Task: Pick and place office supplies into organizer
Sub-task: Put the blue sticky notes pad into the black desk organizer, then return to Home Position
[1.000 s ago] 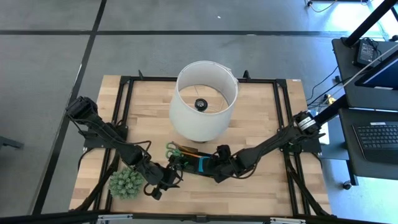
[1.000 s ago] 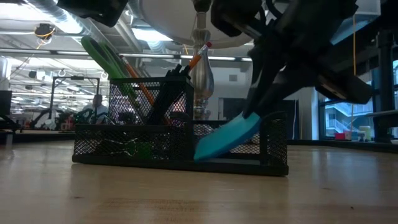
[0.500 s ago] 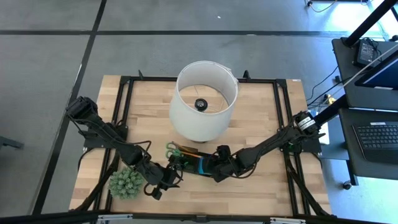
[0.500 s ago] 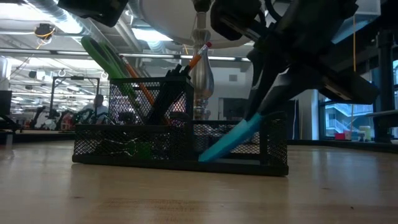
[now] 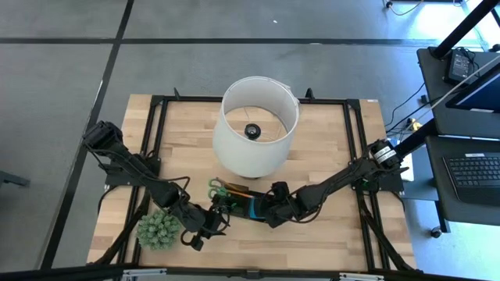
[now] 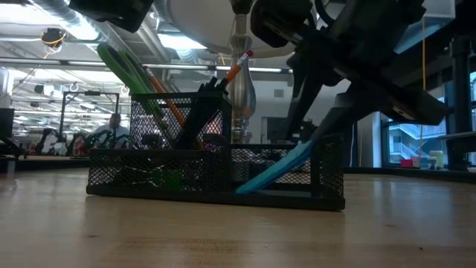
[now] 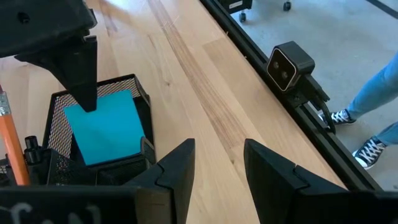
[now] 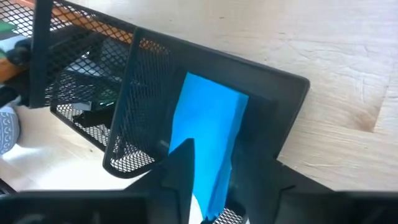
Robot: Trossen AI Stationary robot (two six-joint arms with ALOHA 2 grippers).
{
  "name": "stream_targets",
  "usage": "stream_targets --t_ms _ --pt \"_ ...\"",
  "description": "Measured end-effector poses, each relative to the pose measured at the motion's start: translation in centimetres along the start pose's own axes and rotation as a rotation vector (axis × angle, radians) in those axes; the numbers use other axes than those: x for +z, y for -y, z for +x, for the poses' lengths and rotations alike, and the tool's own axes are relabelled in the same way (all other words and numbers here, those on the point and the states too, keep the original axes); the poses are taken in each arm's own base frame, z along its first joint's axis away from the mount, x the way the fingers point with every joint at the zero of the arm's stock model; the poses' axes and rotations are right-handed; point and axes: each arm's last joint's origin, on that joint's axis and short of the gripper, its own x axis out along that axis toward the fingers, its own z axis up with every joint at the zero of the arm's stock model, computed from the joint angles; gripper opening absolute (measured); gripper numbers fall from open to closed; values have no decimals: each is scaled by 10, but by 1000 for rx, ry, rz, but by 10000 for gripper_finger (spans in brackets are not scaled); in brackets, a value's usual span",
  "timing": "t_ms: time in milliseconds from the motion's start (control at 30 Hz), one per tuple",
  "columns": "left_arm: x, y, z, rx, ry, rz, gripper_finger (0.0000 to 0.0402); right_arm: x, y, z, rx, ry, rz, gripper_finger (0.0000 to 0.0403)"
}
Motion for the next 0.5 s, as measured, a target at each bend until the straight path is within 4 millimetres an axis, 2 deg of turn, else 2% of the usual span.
stream_targets --t_ms 133,267,400,500 --pt "0 0 0 0 0 -17 132 2 0 -4 -4 -4 -30 125" --pt "0 0 0 -17 -5 -68 132 7 2 -18 -39 2 -62 126" --pt "-1 1 0 -37 -16 -117 132 12 1 -40 -29 -5 -138 126" --pt "-1 1 0 -37 -17 -180 132 14 -3 -65 47 -42 -287 126"
